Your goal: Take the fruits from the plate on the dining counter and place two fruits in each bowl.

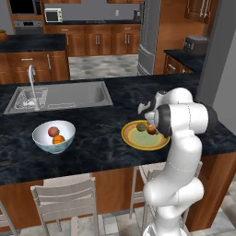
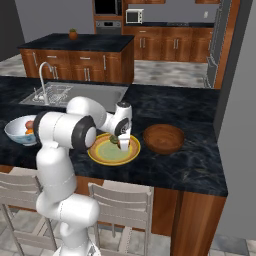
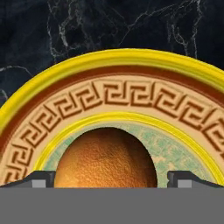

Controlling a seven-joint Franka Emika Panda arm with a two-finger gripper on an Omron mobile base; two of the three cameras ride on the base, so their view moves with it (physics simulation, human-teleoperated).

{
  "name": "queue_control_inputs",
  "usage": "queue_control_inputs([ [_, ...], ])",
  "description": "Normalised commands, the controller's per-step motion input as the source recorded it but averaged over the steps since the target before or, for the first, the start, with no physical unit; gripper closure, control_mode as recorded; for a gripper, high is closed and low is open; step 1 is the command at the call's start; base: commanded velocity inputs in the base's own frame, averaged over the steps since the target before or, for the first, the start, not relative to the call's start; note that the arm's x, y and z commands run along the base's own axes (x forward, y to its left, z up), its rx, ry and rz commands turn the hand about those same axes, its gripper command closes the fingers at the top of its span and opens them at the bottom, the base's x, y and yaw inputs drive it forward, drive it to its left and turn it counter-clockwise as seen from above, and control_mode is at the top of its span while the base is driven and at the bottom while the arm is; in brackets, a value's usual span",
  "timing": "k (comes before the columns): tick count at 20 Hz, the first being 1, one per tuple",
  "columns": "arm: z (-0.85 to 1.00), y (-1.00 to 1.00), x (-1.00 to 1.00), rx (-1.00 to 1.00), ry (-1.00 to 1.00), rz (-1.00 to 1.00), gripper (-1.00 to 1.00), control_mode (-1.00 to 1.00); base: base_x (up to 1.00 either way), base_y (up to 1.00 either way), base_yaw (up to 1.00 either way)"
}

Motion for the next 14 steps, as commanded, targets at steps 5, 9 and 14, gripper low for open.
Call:
queue_control_inputs([
  [5,-0.18,0.00,0.00,0.00,0.00,0.00,-1.00,-1.00,0.00,0.00,0.00],
  [9,-0.09,0.00,0.00,0.00,0.00,-0.01,1.00,-1.00,0.00,0.00,0.00],
  [14,0.02,-0.09,-0.11,0.00,0.00,0.00,1.00,-1.00,0.00,0.00,0.00],
])
